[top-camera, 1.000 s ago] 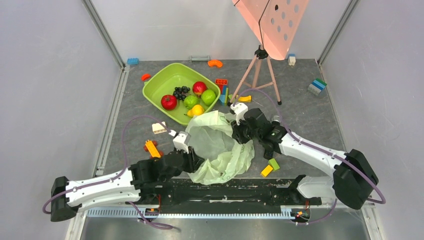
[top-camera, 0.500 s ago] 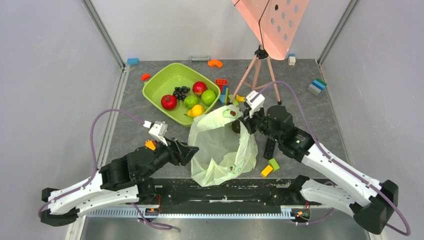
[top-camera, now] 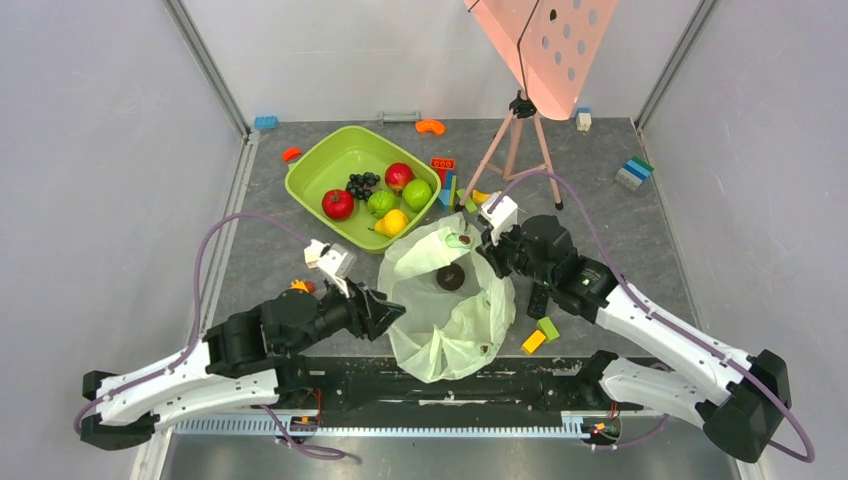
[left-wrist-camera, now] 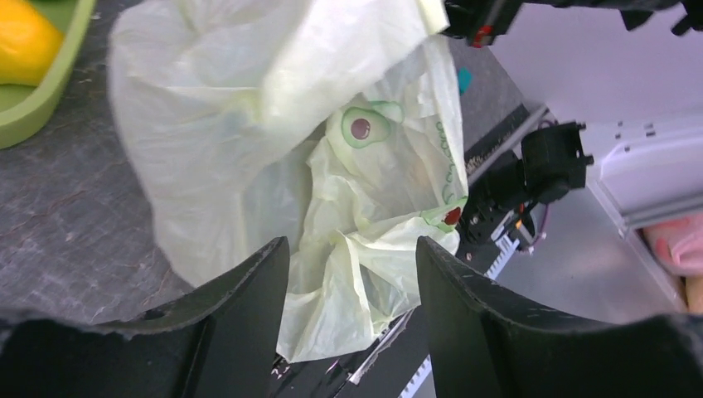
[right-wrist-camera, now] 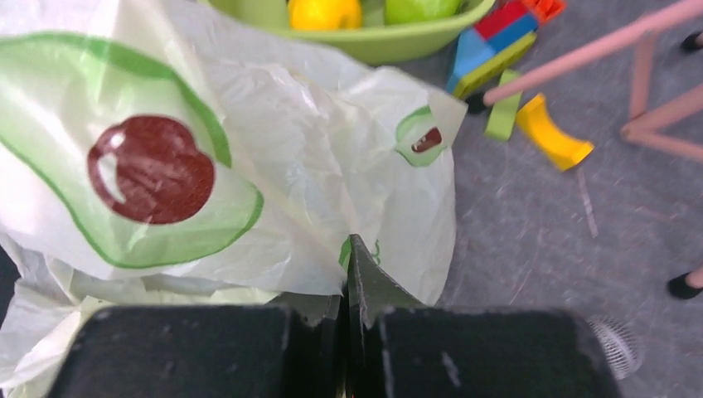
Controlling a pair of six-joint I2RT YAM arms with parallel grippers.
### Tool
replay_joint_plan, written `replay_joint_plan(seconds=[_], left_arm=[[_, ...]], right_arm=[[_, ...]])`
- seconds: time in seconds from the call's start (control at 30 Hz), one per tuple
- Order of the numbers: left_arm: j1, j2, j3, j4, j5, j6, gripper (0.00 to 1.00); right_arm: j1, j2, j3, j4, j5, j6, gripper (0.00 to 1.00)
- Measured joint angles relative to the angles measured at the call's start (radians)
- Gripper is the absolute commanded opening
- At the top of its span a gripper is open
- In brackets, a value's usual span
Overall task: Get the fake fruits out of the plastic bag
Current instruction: Adjust the plastic bag at the center of the board.
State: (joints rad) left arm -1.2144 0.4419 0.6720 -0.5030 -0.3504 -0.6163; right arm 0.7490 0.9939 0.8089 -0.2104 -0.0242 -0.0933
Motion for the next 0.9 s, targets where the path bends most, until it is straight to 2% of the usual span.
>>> replay_joint_plan(seconds=[0.23, 0.47, 0.6, 0.8, 0.83, 0.87, 0.9], left_arm=[[0.000, 0.144, 0.021, 0.058, 0.148, 0.087, 0.64], [-0.001, 0.297, 0.022, 0.147, 0.192, 0.110, 0.69], [-0.001, 0.418, 0.021, 0.197, 0.154, 0.106, 0.78], [-0.001, 0.584, 0.021, 0.241, 0.051, 0.063, 0.83], [-0.001, 0.606, 0.021, 0.247, 0.035, 0.057, 0.83], [0.001, 0.631, 0.021, 0.254, 0.021, 0.050, 0.83], [0.005, 0.658, 0.022, 0.263, 0.008, 0.046, 0.83]], right_arm=[[0.000, 0.006, -0.117, -0.002, -0.005, 0.079, 0.00], [0.001, 0.022, -0.126, 0.024, 0.019, 0.157, 0.00], [0.001, 0.024, -0.126, 0.041, 0.047, 0.187, 0.00], [0.001, 0.038, -0.126, 0.064, 0.053, 0.214, 0.00], [0.001, 0.038, -0.126, 0.067, 0.053, 0.217, 0.02], [0.001, 0.038, -0.126, 0.074, 0.053, 0.225, 0.09], [0.001, 0.038, -0.125, 0.077, 0.054, 0.225, 0.21]])
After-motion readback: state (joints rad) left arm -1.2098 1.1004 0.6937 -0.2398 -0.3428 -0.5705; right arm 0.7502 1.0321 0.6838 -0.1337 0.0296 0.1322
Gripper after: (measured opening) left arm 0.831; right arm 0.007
